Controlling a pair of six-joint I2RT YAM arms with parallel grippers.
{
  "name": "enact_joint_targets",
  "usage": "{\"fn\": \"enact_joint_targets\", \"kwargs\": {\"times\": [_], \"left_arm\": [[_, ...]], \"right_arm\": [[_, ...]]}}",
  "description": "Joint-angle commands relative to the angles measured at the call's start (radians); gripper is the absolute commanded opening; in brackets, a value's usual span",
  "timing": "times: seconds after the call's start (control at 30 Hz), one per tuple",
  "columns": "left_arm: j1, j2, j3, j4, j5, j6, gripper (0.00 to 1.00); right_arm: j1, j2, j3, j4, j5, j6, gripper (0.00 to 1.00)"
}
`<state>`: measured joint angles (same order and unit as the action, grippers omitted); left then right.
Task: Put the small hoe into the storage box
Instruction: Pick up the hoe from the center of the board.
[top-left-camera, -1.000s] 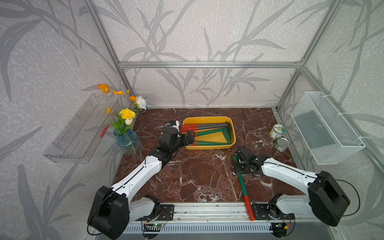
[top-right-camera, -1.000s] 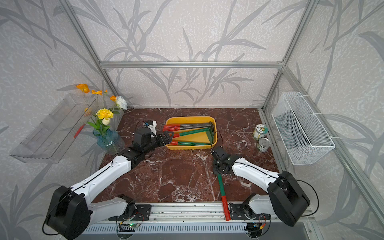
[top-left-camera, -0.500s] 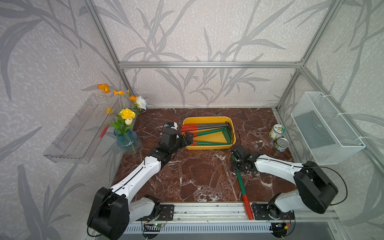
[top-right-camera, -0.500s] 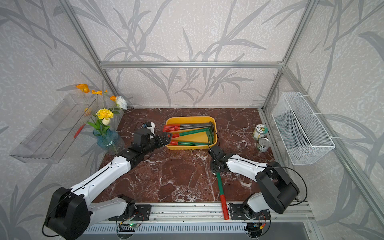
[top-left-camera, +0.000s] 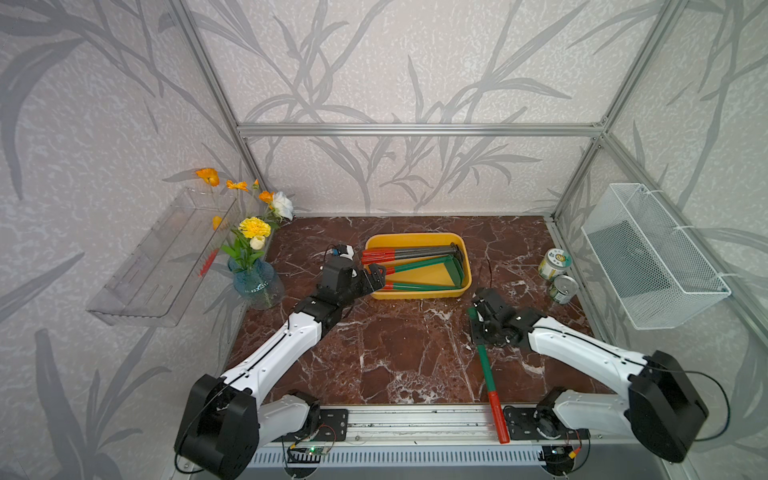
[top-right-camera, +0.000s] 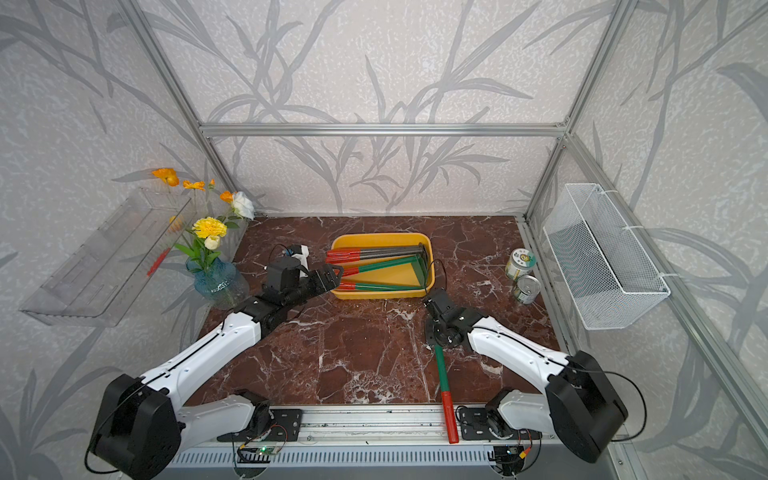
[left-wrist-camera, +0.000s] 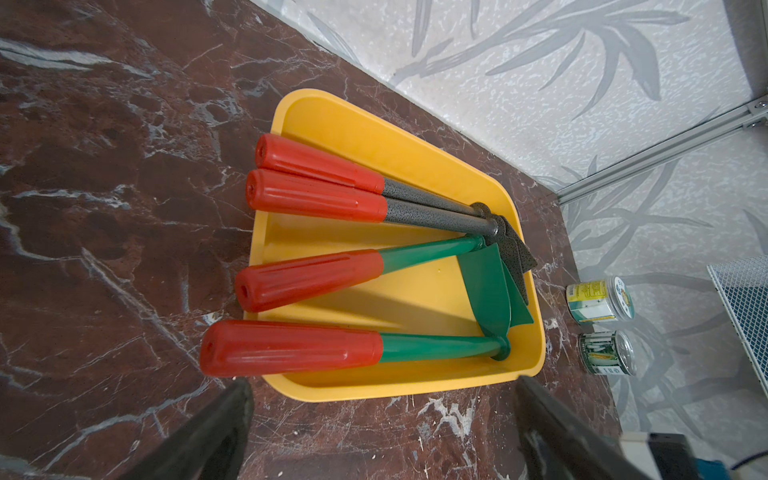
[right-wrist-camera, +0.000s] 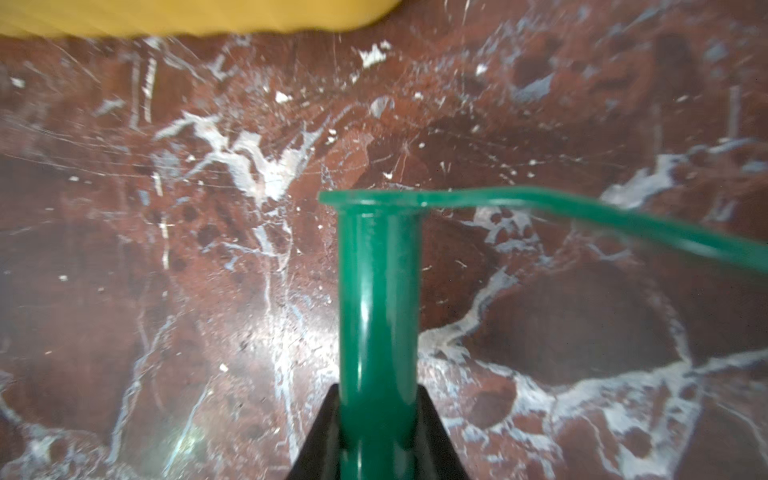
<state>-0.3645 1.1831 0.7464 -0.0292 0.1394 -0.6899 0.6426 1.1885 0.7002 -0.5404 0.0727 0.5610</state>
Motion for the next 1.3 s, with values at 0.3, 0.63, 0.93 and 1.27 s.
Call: {"fn": "enact_joint_targets", "kwargs": {"times": [0.3, 0.63, 0.93, 1.27], "left_arm": [[0.006, -0.05, -0.023, 0.112, 0.173, -0.127, 0.95], [0.003, -0.094, -0.145, 0.473, 0.352, -0.478, 0.95], [-0.088, -0.147, -0.152, 0.506, 0.272, -0.587, 0.95], [-0.171, -0.008, -0.198, 0.792, 0.046, -0.66, 0.96]], "right_arm": [[-0.039, -0.111, 0.183, 0.245, 0.068, -0.048, 0.0], [-0.123, 0.205, 0.348, 1.006, 0.085, 0.001, 0.0], [-0.133, 0.48, 0.603, 1.363, 0.158, 0.07, 0.0], [-0.117, 0.572, 0.686, 1.525, 0.19, 0.203, 0.0]]}}
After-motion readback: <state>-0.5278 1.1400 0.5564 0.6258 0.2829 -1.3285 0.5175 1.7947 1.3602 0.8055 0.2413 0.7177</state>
